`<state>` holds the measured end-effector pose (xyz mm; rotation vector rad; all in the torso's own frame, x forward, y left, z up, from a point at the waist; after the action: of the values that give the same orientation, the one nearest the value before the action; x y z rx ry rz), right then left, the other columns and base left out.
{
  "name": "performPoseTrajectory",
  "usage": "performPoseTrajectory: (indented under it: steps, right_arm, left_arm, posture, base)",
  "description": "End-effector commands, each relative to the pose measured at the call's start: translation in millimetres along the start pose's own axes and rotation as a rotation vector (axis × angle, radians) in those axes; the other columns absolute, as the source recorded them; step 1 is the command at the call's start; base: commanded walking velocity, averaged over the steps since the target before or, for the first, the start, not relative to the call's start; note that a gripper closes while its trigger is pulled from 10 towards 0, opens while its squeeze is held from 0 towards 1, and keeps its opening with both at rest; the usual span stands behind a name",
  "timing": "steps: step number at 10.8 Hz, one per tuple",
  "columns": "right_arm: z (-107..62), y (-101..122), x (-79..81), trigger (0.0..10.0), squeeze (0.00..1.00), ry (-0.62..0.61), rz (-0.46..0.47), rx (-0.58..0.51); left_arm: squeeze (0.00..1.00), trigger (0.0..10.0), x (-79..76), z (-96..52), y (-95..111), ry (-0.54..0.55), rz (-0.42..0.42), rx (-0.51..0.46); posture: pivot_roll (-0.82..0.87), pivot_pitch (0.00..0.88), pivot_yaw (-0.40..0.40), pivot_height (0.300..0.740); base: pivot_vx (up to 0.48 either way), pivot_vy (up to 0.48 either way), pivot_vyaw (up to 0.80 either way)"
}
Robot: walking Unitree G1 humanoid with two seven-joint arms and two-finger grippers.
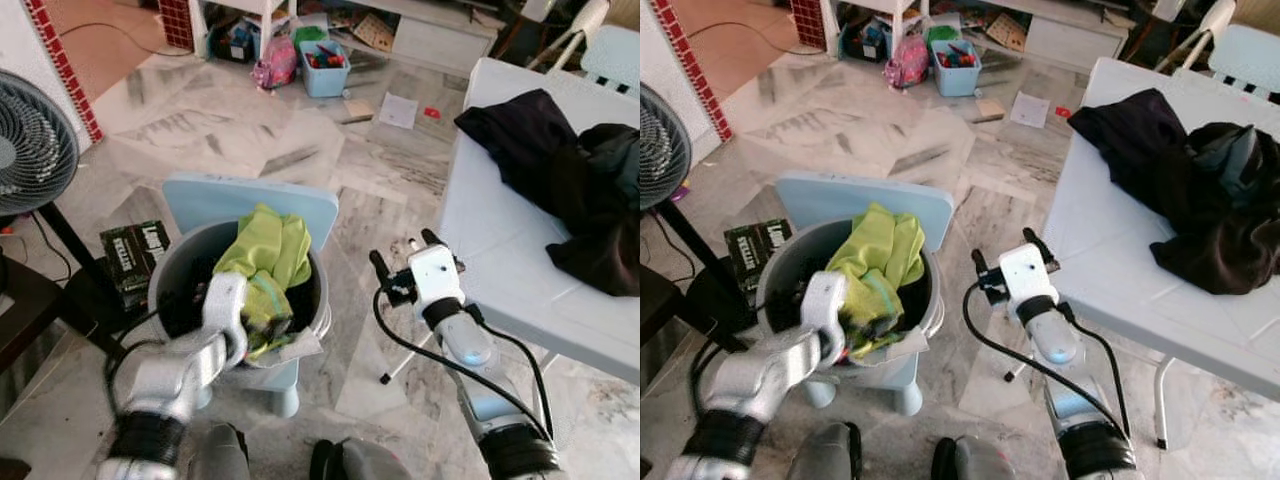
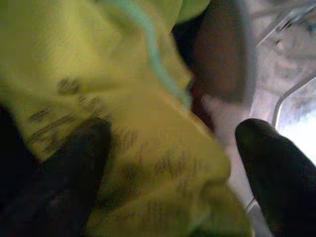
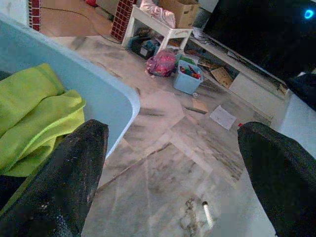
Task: Hang hanger
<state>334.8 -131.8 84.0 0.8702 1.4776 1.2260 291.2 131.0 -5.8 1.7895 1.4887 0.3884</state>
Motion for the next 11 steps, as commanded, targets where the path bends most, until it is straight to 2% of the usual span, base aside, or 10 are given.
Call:
performPoseTrajectory:
  steps: [1,2,4,6,7,8,9,10,11]
  right_arm:
    - [-1.1,-2,-4.0,10.0,0.00,-0.016,-0.009,0.002]
    - [-1.4,-2,-4.3,10.0,0.00,-0.015,-0.010,0.003]
    - [-0.7,-3,-5.2,10.0,0.00,-0.012,-0.012,0.005]
    - [2.6,-2,-1.9,10.0,0.00,-0.001,-0.012,0.002]
    - [2.9,-2,-1.4,10.0,0.00,0.001,-0.013,0.002]
    - [3.0,-2,-2.0,10.0,0.00,0.003,-0.014,0.002]
    - [2.4,-3,-4.0,10.0,0.00,0.000,-0.018,0.002]
    - [1.7,-4,-5.1,10.0,0.00,-0.002,-0.020,0.004]
    - [1.2,-4,-5.9,10.0,0.00,-0.003,-0.022,0.006]
  left_arm:
    - [0.00,3.8,10.6,-9.2,-7,0.020,-0.017,0.017]
    - [0.00,2.6,27.2,-28.1,-24,0.062,-0.051,0.038]
    - [0.00,1.8,34.6,-50.0,-47,0.096,-0.081,0.070]
    - [0.00,2.1,46.8,-78.9,-82,0.198,-0.117,0.116]
    - [0.00,1.9,53.0,-81.8,-86,0.235,-0.116,0.121]
    - [0.00,2.9,67.8,-84.0,-79,0.328,-0.088,0.082]
    - [0.00,4.4,80.2,-86.8,-52,0.417,-0.057,-0.040]
    - [0.00,3.7,88.3,-92.2,-30,0.490,0.008,-0.119]
    - [0.00,3.8,92.5,-99.1,-6,0.552,0.070,-0.212]
  posture:
    - [0.04,0.099,-0.101,0.740]
    - [0.05,0.102,-0.101,0.740]
    - [0.07,0.106,-0.107,0.740]
    - [0.08,0.107,-0.113,0.740]
    - [0.08,0.107,-0.113,0.740]
    - [0.08,0.107,-0.117,0.740]
    - [0.07,0.106,-0.118,0.740]
    - [0.07,0.105,-0.116,0.740]
    - [0.07,0.108,-0.117,0.740]
  base:
    - [0.000,0.000,0.00]
    - [0.000,0.000,0.00]
    - [0.000,0.000,0.00]
    - [0.000,0.000,0.00]
    - [0.000,0.000,0.00]
    - [0.000,0.000,0.00]
    - [0.000,0.000,0.00]
    - [0.000,0.000,0.00]
    - [0.000,0.000,0.00]
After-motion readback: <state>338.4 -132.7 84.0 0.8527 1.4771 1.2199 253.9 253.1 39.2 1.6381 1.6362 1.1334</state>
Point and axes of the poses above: a point about 5 cm out from each wrist's last joint towards the gripper, its own z axis pointing out of the wrist towards the gripper, its own y axis along the axis of the wrist's last joint, x = y × z, the point moved 5 cm from there along z, pointing out of the wrist towards the gripper, and after that the axes turned 4 degrees about z, right-handed, at the moved point
